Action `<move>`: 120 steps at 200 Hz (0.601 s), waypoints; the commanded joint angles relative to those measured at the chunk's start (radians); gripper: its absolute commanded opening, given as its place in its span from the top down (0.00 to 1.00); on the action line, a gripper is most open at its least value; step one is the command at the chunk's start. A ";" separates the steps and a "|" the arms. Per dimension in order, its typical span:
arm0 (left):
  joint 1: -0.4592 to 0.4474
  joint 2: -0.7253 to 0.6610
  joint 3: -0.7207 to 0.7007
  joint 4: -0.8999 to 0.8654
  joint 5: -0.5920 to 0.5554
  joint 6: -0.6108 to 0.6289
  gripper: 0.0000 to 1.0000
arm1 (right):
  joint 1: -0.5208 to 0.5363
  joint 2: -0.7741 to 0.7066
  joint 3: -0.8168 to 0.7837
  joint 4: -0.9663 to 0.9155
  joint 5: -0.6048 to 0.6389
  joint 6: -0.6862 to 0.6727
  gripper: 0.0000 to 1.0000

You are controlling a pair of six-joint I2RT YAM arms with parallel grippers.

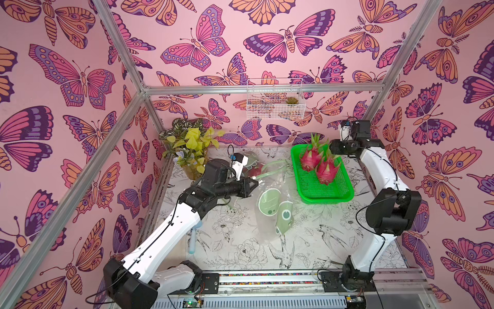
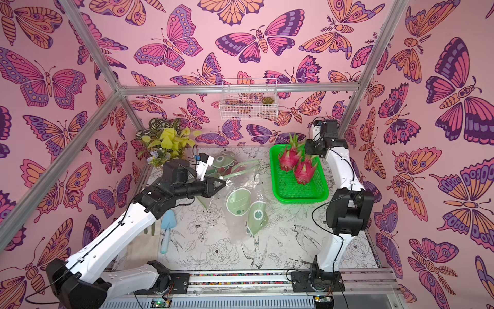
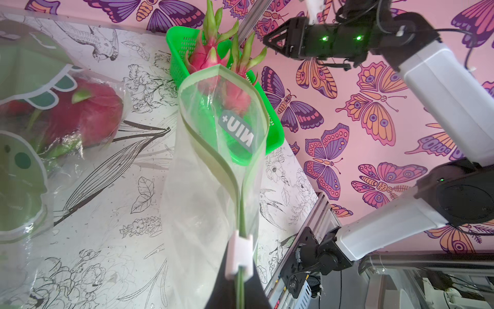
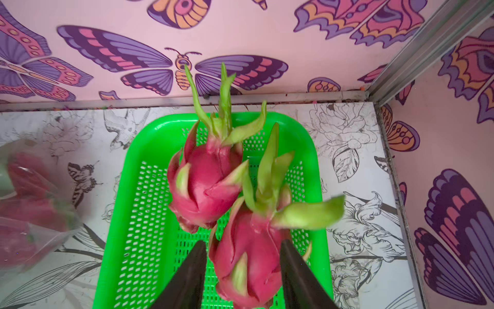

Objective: Open the zip-top bag and take out the dragon fruit
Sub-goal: Place the dragon fruit in the basket.

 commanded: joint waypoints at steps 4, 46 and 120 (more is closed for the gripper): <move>0.018 0.001 0.046 -0.065 -0.020 0.041 1.00 | -0.004 -0.111 0.051 -0.094 -0.119 0.060 0.49; 0.035 -0.006 0.097 -0.150 -0.029 0.088 1.00 | 0.001 -0.259 -0.017 -0.071 -0.303 0.170 0.46; 0.114 -0.095 0.010 -0.359 -0.176 -0.050 1.00 | 0.116 -0.429 -0.200 0.119 -0.534 0.356 0.46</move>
